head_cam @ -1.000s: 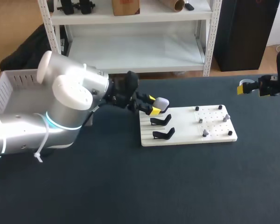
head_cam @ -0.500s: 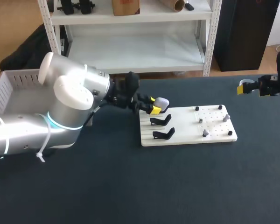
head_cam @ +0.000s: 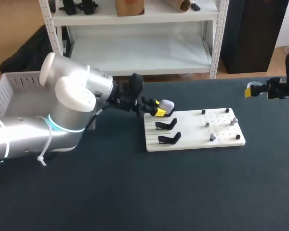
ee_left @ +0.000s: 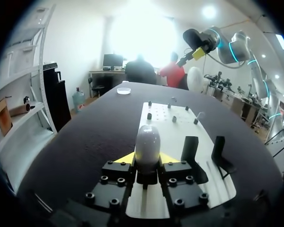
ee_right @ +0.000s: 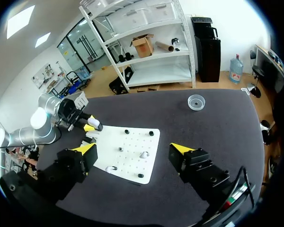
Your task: Pick up each earbud case from the left stands, insert the matching earbuds, close the lid, and place the case in the box.
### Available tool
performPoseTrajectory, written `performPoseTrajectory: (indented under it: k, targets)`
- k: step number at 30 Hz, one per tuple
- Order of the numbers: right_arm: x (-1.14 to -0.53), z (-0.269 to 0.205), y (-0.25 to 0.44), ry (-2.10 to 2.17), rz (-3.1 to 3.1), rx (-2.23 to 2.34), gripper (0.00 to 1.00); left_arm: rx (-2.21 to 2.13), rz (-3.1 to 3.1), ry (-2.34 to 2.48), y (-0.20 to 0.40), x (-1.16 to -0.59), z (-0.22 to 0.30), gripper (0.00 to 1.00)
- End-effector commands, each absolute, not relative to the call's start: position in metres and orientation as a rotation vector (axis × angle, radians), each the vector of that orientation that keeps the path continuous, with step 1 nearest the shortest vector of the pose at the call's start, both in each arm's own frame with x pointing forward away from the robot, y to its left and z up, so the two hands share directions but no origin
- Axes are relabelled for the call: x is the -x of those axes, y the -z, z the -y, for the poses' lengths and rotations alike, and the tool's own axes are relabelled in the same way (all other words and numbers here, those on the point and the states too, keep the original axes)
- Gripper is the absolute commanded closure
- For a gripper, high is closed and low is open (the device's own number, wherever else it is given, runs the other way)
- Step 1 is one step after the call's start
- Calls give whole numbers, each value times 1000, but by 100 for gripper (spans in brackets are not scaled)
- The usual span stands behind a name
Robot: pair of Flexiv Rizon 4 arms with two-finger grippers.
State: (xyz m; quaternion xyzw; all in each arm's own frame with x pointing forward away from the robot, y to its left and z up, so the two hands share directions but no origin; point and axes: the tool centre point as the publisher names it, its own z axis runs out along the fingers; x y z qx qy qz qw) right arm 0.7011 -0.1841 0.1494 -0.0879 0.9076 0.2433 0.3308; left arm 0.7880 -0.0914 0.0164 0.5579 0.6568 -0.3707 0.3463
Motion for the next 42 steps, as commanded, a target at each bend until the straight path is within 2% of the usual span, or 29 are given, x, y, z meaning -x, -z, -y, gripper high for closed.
performPoseTrajectory:
  k: [1, 11, 20, 28, 42]
  targets:
    - [-701, 184, -149, -637, -2373, 231, 0, -1437, -1689, 963, -24, -788, 87, 100]
    - [-701, 184, -149, -637, -2373, 231, 0, -1405, -1645, 956, -61, -781, 87, 100]
    - [-700, 100, -143, -634, -2415, 400, 0, -1382, -1670, 869, -92, -784, 114, 100]
    - [-702, 56, -134, -676, -2441, 485, 0, -1400, -1630, 871, -108, -779, 138, 100]
    - [-719, 45, -129, -669, -2478, 513, 0, -1524, -1568, 913, -105, -756, 162, 100]
